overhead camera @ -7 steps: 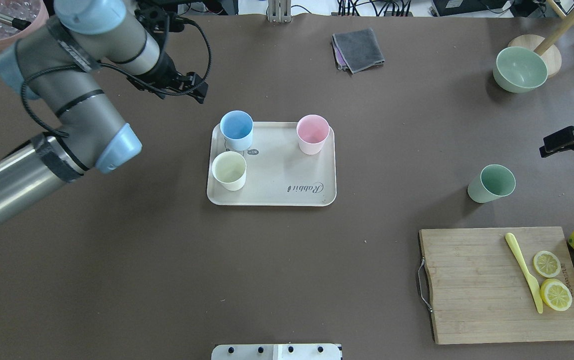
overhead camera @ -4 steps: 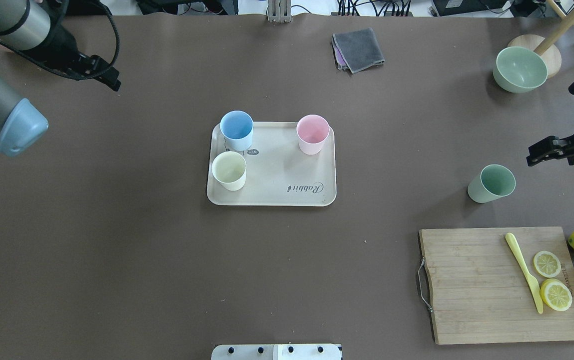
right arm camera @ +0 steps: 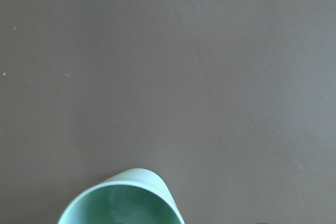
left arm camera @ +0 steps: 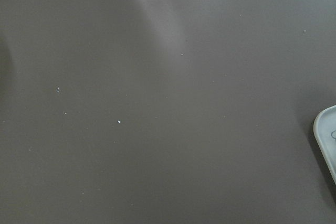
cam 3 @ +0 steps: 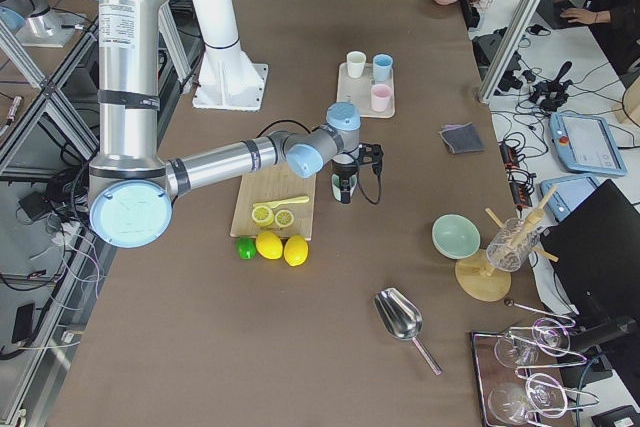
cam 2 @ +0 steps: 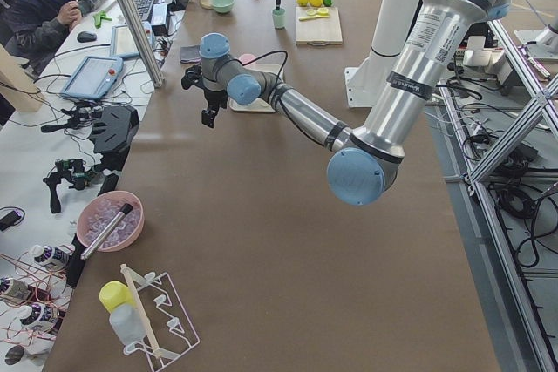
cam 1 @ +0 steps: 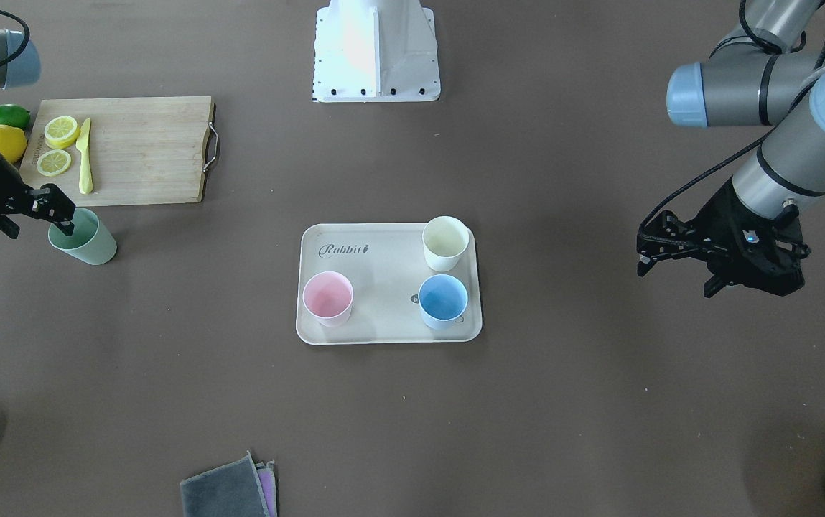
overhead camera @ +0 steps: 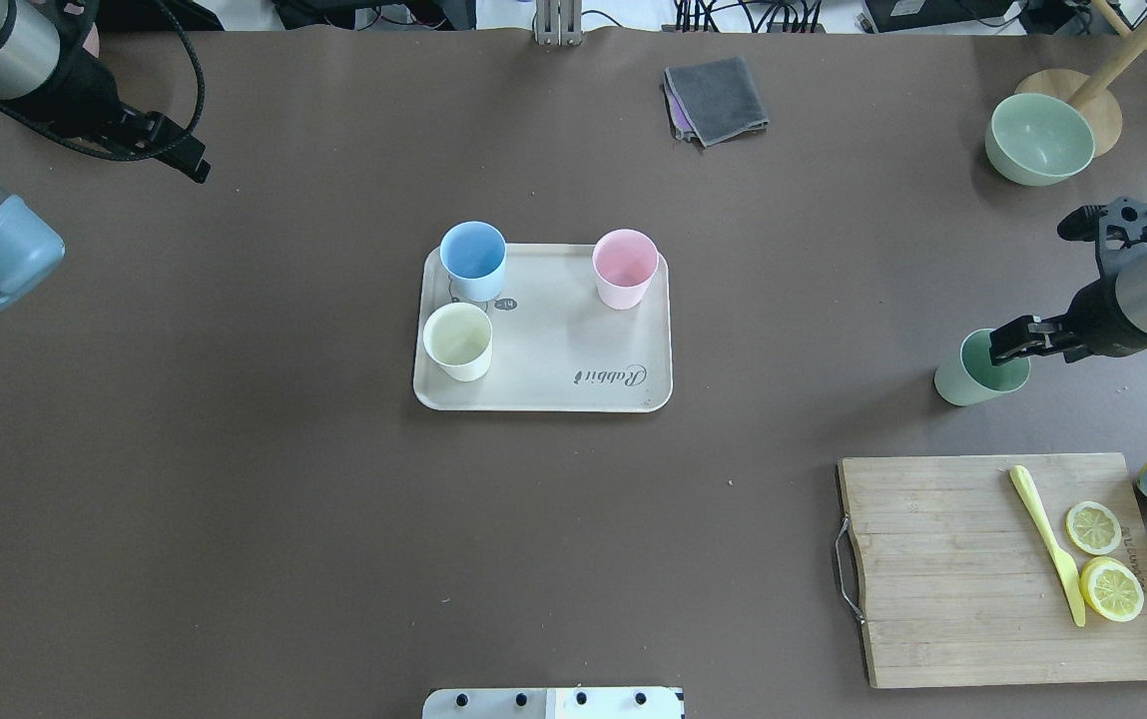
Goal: Place all cups on tray
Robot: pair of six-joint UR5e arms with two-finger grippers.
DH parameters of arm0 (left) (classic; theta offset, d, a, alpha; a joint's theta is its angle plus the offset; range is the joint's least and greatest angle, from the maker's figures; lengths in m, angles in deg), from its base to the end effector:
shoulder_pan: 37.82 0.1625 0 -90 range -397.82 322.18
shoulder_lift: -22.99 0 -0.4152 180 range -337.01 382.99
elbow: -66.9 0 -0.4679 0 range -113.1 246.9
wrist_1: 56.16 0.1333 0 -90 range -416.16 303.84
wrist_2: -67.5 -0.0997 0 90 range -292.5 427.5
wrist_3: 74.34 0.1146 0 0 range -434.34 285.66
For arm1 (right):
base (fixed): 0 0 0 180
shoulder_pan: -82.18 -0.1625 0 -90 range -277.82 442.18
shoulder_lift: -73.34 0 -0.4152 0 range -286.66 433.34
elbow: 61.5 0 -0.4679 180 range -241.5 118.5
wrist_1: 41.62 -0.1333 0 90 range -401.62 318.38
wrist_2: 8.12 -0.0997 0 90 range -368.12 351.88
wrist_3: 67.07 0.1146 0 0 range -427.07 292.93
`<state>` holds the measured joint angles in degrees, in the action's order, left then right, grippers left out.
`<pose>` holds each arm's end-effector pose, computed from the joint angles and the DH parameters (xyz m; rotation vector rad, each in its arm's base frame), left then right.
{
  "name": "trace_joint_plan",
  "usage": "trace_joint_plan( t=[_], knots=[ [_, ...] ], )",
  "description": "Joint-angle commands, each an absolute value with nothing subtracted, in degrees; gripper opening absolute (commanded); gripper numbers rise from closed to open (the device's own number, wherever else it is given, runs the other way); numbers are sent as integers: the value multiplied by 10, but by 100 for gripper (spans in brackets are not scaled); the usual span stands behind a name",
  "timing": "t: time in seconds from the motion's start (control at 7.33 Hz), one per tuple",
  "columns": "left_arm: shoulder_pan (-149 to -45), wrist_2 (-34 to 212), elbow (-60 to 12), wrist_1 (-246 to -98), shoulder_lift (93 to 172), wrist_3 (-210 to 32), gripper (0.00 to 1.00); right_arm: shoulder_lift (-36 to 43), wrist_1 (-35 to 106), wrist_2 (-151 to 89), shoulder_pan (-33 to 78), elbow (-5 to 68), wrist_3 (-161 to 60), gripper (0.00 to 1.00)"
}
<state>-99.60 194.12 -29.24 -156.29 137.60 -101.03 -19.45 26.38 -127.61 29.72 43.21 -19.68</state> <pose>0.2788 -0.6568 0.3050 0.3293 0.8605 0.2527 -0.2900 -0.5036 0.5077 0.0896 -0.7584 0.0112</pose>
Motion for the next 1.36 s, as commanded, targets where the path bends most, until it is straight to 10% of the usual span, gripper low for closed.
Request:
trace_joint_plan(
  t=[0.0, 0.14, 1.23],
  knots=[
    [-995, 1941, -292, -1564, 1373, -1011, 98, -192, 259, -1258, 318, 421, -180, 19],
    [-995, 1941, -292, -1564, 1373, -1011, 98, -192, 259, -1258, 318, 421, -180, 0],
    [-991, 1941, -288, -1565, 1372, -1015, 98, 110, 415, -1177, 465, 412, 159, 0]
  ],
)
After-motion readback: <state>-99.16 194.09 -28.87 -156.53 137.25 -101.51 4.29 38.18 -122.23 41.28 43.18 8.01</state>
